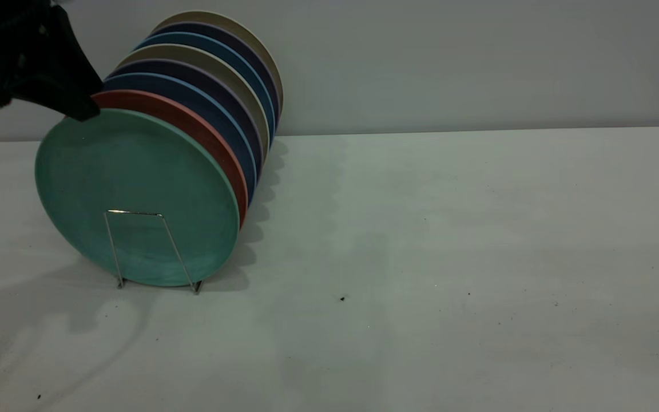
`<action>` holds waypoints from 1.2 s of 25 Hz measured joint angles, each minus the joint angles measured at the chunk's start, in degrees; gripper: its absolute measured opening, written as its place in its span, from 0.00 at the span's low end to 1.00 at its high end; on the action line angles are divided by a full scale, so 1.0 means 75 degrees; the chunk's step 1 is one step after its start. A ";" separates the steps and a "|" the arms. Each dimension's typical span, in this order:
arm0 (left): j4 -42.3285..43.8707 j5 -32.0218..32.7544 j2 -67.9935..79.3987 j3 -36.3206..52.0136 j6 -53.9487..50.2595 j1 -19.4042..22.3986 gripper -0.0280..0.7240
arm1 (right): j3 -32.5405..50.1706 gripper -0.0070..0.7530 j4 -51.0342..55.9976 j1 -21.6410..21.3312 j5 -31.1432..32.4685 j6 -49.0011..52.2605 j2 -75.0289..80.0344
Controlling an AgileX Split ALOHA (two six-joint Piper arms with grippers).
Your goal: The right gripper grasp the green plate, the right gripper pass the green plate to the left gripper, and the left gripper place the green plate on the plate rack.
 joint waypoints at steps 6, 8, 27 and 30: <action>0.0453 0.0485 -0.0862 0.0000 -0.0921 0.0000 0.55 | 0.0000 0.70 -0.0138 0.0028 0.0000 0.0015 0.0000; 0.0551 0.0768 -0.1289 0.0000 -0.1311 0.0000 0.56 | 0.0000 0.70 -0.0201 0.0240 0.0000 0.0015 0.0000; 0.1895 0.4050 -0.6026 0.0007 -0.8493 0.0000 0.56 | 0.0924 0.70 -0.1875 0.2089 -0.0217 0.1718 -0.0359; 0.2199 0.4050 -0.6623 0.0075 -0.9512 0.0000 0.56 | 0.0950 0.70 -0.2490 0.2179 -0.0235 0.2388 -0.0551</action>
